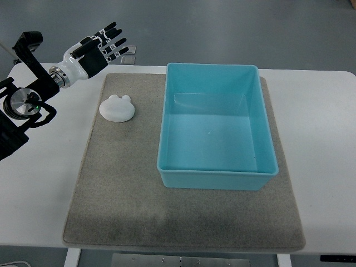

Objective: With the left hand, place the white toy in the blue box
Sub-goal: 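Move the left hand down toward the white rabbit toy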

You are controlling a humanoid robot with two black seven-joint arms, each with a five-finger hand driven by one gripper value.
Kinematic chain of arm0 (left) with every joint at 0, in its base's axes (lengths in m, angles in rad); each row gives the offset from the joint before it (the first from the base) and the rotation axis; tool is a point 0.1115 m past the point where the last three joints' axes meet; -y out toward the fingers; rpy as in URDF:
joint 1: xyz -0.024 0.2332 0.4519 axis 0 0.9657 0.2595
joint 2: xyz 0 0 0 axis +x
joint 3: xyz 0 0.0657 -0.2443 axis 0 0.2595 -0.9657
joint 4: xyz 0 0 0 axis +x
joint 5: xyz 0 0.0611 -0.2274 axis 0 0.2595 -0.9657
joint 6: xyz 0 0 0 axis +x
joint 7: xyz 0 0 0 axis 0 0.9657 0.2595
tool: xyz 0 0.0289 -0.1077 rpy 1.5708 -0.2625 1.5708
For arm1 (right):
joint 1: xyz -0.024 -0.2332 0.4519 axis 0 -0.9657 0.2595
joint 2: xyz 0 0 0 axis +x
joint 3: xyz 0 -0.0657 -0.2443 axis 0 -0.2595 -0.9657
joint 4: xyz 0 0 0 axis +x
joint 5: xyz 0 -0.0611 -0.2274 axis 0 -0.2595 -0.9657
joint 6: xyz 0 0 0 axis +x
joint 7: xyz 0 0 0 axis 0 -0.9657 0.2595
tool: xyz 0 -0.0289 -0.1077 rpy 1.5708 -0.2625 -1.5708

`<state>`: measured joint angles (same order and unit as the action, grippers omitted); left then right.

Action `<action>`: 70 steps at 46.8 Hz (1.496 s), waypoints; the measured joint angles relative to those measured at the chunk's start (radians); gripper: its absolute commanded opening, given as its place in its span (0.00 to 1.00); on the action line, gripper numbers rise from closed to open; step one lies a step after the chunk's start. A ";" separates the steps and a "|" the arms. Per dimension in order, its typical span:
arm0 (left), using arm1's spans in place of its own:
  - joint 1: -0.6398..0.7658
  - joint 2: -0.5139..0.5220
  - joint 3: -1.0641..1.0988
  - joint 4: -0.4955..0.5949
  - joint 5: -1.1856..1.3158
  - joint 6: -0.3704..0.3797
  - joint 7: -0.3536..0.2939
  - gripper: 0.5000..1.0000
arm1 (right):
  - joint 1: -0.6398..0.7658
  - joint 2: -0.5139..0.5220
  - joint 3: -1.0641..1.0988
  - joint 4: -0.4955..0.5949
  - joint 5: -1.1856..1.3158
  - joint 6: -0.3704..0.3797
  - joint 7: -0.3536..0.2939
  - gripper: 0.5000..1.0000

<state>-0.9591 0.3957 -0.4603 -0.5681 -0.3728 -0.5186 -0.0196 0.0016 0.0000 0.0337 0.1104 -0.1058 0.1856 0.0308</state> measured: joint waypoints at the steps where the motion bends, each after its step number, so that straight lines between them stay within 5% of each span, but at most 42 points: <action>1: 0.000 0.000 0.001 0.000 0.000 0.000 0.000 1.00 | 0.000 0.000 0.000 0.000 0.000 0.000 0.000 0.87; 25: 0.001 0.016 -0.001 0.001 0.001 -0.002 -0.002 1.00 | 0.000 0.000 0.000 0.000 0.000 0.000 0.000 0.87; 38: 0.009 0.054 -0.007 0.006 0.185 -0.073 -0.010 1.00 | 0.000 0.000 0.000 0.000 0.000 0.000 0.000 0.87; 50: 0.003 0.084 -0.020 0.015 0.385 -0.092 -0.073 1.00 | 0.000 0.000 0.000 0.000 0.000 0.000 0.000 0.87; 70: -0.034 0.128 -0.023 -0.004 0.934 -0.093 -0.306 1.00 | 0.000 0.000 0.000 0.000 0.000 0.000 0.000 0.87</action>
<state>-0.9932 0.5240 -0.4833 -0.5725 0.5615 -0.6112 -0.3252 0.0015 0.0000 0.0337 0.1104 -0.1059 0.1856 0.0306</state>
